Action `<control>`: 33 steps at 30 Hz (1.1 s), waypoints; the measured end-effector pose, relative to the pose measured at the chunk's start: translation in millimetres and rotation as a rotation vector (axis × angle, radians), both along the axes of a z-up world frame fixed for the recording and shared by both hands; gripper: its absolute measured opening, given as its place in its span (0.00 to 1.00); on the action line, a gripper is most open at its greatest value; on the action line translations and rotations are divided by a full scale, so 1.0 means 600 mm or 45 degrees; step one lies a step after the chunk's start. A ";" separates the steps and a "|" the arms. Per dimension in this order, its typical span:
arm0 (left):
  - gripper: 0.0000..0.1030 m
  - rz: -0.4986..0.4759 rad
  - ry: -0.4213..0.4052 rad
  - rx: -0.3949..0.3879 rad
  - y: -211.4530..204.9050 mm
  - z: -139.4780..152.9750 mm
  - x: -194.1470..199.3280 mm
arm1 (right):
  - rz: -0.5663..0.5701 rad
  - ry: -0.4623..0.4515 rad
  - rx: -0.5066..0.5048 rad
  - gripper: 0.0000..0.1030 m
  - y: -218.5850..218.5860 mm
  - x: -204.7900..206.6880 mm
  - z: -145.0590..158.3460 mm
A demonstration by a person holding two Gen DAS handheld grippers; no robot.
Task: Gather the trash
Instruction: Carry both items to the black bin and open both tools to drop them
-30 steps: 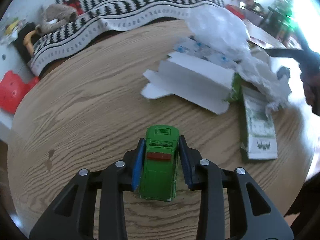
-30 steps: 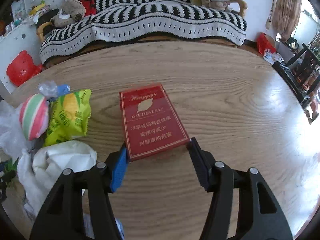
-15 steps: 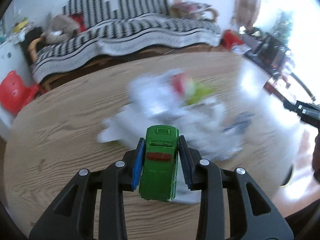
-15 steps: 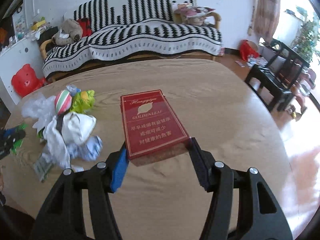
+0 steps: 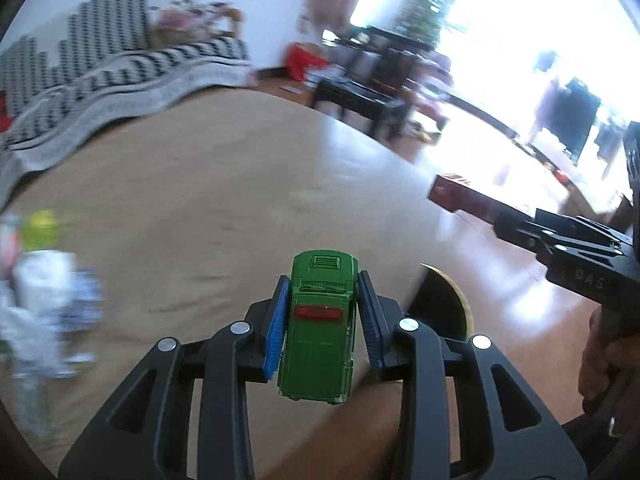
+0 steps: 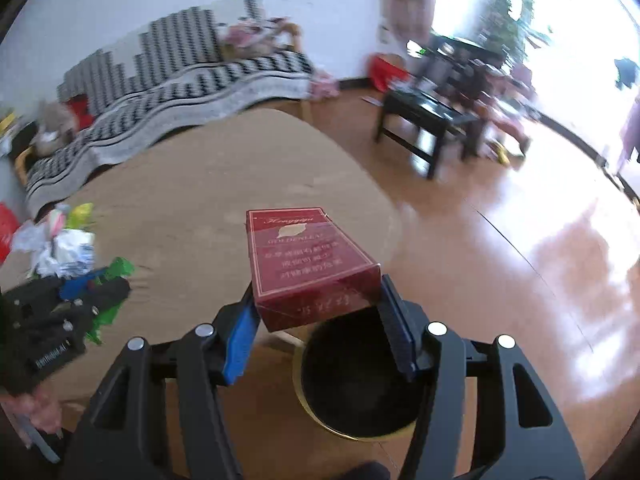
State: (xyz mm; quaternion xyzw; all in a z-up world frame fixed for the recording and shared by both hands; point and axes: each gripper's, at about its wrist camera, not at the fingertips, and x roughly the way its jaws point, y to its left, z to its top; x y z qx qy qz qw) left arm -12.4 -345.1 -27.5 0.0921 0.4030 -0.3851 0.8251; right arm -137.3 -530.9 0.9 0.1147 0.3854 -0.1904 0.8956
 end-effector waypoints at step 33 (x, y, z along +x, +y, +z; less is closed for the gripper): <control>0.56 -0.270 0.193 0.032 -0.255 -0.150 -0.060 | -0.279 0.220 0.362 0.78 -0.189 -0.071 -0.159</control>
